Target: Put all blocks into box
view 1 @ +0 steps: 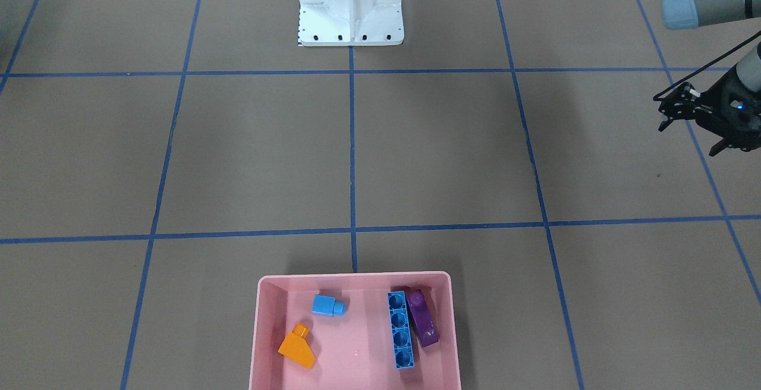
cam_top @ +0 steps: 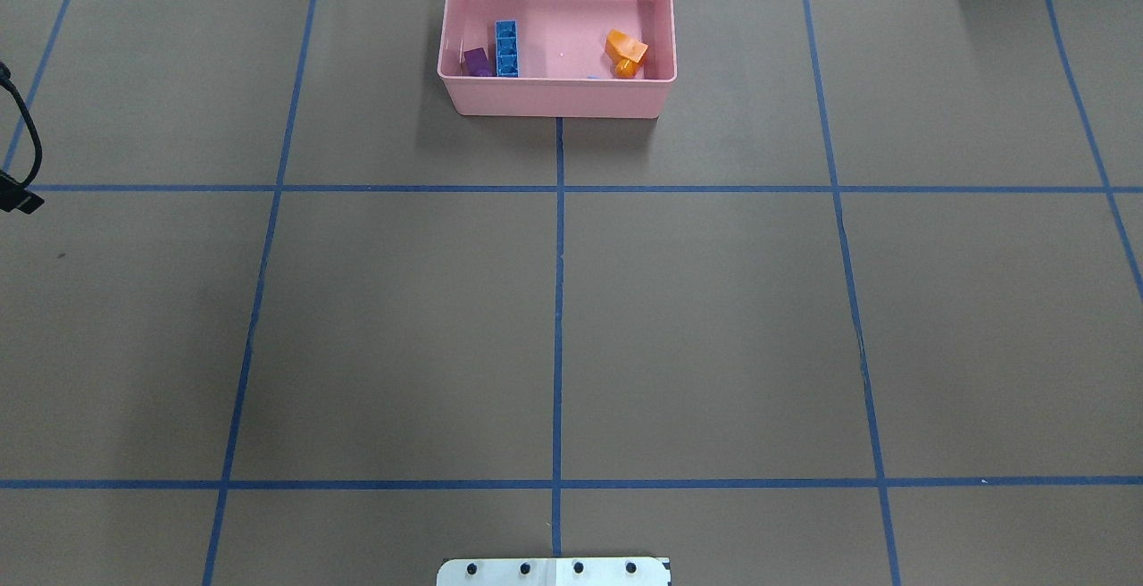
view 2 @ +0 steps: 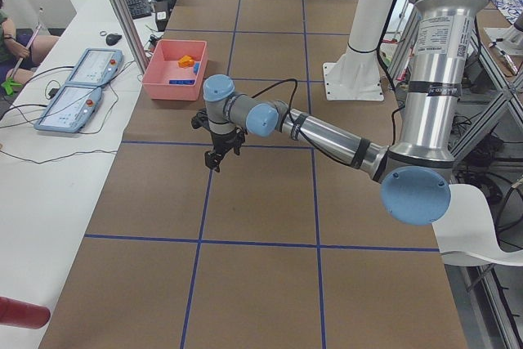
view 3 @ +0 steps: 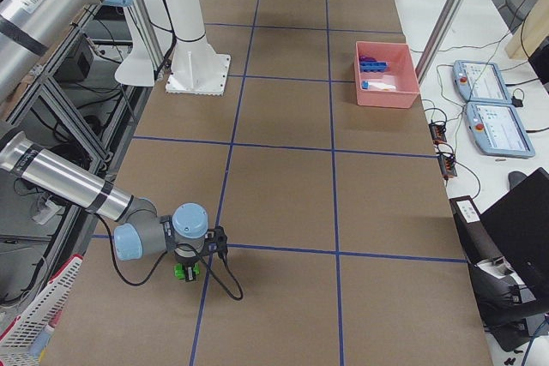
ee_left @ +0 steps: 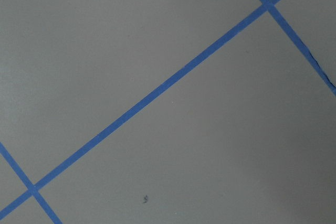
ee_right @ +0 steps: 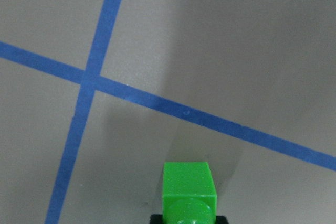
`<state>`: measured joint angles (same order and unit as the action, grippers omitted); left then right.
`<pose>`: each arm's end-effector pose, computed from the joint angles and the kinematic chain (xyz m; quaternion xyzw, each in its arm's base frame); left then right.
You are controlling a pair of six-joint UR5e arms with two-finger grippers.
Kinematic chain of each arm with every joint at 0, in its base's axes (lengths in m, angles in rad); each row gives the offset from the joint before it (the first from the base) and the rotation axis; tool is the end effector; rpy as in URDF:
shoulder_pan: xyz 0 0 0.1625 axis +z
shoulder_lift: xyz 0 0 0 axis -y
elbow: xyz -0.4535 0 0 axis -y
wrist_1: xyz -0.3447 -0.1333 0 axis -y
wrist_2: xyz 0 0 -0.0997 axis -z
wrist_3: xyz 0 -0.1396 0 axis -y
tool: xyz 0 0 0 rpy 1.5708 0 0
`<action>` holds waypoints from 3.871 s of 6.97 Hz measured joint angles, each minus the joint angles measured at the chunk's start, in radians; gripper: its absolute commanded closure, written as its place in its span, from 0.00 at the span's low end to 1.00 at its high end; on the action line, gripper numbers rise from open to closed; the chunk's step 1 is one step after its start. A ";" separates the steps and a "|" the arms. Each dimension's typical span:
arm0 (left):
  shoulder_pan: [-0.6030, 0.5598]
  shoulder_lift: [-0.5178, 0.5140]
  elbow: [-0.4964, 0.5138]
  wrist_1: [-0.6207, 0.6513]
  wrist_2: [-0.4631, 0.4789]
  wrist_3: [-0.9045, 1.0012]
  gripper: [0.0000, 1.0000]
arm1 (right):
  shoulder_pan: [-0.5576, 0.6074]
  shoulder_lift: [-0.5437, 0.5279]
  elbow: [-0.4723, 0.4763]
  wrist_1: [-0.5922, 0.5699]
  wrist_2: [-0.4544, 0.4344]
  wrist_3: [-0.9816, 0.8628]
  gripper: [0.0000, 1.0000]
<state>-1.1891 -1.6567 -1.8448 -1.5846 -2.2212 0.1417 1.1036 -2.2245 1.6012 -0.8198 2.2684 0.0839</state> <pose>0.1391 -0.4775 0.5600 0.1372 0.3328 0.2982 0.8840 -0.0136 -0.1238 0.8171 -0.0351 -0.3445 -0.2000 0.9165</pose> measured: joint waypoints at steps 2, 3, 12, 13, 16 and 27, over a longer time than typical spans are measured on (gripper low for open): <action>-0.001 0.011 -0.015 0.001 0.000 -0.019 0.00 | 0.007 -0.002 0.054 0.030 -0.030 0.000 1.00; -0.004 0.035 -0.027 0.002 0.000 -0.081 0.00 | 0.023 0.000 0.105 0.032 -0.041 -0.001 1.00; -0.389 0.218 -0.002 0.013 -0.038 -0.045 0.00 | 0.152 0.873 0.414 -1.133 0.000 0.012 1.00; -0.404 0.233 -0.001 0.013 -0.044 -0.046 0.00 | 0.147 0.995 0.355 -1.184 -0.001 0.037 1.00; -0.433 0.254 -0.002 0.012 -0.120 -0.055 0.00 | 0.065 1.342 0.121 -1.209 -0.003 0.236 1.00; -0.437 0.276 0.001 0.001 -0.167 -0.054 0.00 | -0.281 2.025 -1.032 -0.302 -0.360 0.936 0.01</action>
<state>-1.6260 -1.3812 -1.8439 -1.5841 -2.3880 0.0873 0.8221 -0.1990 0.5690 -1.1223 1.9081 1.0200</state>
